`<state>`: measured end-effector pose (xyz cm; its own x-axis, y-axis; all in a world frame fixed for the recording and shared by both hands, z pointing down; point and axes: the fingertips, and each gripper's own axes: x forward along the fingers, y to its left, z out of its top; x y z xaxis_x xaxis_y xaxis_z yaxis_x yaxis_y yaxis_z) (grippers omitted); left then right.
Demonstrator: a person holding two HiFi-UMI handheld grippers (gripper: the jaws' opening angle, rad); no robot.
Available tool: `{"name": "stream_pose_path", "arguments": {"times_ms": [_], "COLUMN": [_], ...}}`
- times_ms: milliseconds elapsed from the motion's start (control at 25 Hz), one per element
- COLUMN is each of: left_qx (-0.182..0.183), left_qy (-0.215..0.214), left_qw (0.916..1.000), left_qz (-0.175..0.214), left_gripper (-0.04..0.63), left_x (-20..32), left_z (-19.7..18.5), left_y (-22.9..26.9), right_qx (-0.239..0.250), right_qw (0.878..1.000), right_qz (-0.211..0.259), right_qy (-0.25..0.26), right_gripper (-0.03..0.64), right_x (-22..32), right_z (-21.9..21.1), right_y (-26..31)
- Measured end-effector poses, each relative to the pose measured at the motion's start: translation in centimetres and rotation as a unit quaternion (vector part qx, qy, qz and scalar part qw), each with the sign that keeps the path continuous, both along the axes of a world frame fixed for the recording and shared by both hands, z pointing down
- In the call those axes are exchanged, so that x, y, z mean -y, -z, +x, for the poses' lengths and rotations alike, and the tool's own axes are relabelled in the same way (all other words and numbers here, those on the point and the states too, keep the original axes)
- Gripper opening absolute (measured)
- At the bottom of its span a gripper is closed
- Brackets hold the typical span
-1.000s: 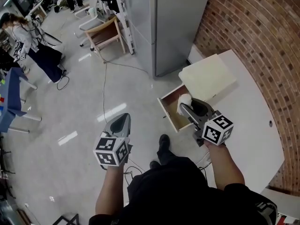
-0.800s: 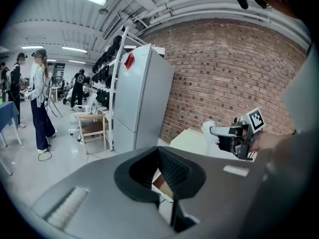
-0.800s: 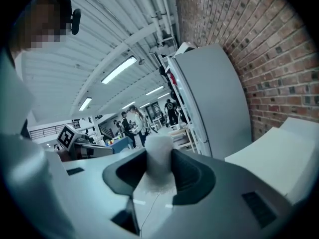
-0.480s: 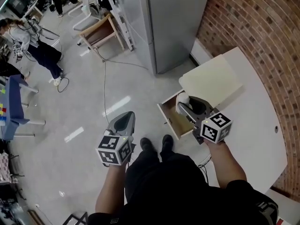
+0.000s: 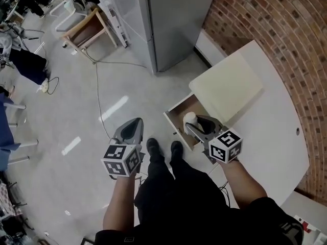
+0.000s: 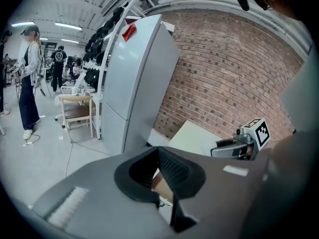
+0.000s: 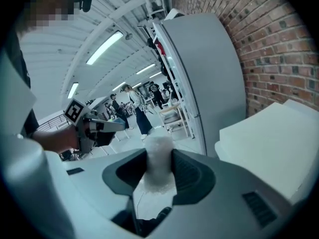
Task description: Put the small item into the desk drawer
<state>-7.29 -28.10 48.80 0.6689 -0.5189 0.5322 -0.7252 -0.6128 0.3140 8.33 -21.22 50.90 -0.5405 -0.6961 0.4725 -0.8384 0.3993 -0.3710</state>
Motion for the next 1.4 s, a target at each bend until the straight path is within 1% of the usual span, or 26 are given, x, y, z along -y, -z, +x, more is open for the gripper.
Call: {"name": "stream_pose_path", "arguments": {"times_ms": [160,440,760,920,1120,1280,1400], "left_qx": [-0.008,-0.009,0.019,0.032,0.034,0.027,0.029], "left_qy": [-0.005,-0.032,-0.054,-0.066,-0.082,-0.089,-0.101], "left_qw": [0.9997,0.9982,0.9957,0.9935,0.9909,0.9890,0.9865], "left_qz": [-0.021,-0.050,-0.072,-0.087,-0.101,-0.115,-0.125], "left_gripper": [0.012,0.012,0.012,0.012,0.012,0.012,0.012], "left_x": [1.5,1.7,0.9,0.2,-0.5,-1.2,-1.9], "left_z": [0.7,2.8,3.8,4.4,5.9,7.1,8.0], "left_y": [-2.7,-7.0,-10.6,-12.9,-16.0,-18.2,-19.7], "right_qx": [-0.026,-0.026,-0.037,-0.038,-0.043,-0.058,-0.066], "right_qw": [0.999,0.997,0.995,0.993,0.991,0.988,0.984], "right_qz": [-0.032,-0.066,-0.095,-0.110,-0.124,-0.143,-0.165], "right_qy": [0.008,-0.001,0.007,-0.005,-0.023,-0.003,0.007], "right_gripper": [0.160,0.160,0.160,0.160,0.160,0.160,0.160], "right_x": [-0.1,0.2,-0.1,-0.4,-0.4,-1.4,-2.5], "right_z": [-0.7,-0.5,-0.4,0.2,0.6,0.2,0.7], "right_y": [-3.3,-7.0,-12.1,-14.8,-18.5,-21.7,-24.2]}}
